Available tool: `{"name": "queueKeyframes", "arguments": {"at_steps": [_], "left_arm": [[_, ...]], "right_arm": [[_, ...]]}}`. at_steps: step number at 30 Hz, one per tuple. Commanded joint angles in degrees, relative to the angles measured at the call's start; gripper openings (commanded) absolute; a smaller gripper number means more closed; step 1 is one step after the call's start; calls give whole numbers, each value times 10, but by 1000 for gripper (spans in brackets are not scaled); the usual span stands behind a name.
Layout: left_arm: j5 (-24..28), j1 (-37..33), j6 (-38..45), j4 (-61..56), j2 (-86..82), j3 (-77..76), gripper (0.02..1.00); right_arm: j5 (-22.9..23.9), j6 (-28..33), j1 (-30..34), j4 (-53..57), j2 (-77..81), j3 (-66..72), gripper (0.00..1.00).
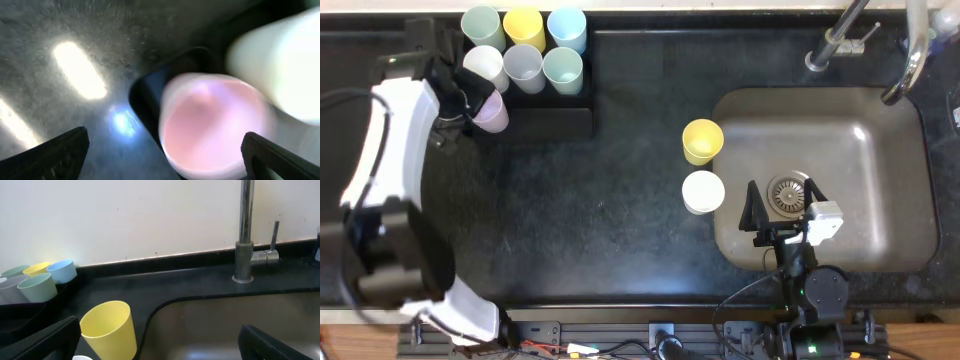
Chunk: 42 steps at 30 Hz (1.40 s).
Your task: Store Cups
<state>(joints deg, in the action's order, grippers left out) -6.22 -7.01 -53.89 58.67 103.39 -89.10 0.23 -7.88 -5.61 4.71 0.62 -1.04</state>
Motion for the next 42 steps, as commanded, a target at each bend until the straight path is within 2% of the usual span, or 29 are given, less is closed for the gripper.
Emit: {"name": "queueKeyframes", "arguments": {"at_steps": [1,2,7,10,13,19,38,42], "left_arm": [[-1,94,29,-3,-89,-23,1000],[-10,158,47,-7,-88,-44,1000],[-45,345,41,-65,-52,-56,1000],[-38,439,26,-119,-5,-56,1000],[-19,483,26,-135,33,-67,1000],[22,495,27,-114,81,-91,1000],[59,491,24,-116,127,-91,1000],[85,478,24,-116,142,-91,1000]], "right_arm": [[-2,-3,4,-3,-5,8,998],[-2,-3,4,-3,-5,8,998],[-2,-3,4,-3,-5,8,998],[-2,-3,4,-3,-5,8,996],[-2,-3,4,-3,-5,8,998],[-2,-3,4,-3,-5,8,998],[-2,-3,4,-3,-5,8,996],[-2,-3,4,-3,-5,8,998]]}}
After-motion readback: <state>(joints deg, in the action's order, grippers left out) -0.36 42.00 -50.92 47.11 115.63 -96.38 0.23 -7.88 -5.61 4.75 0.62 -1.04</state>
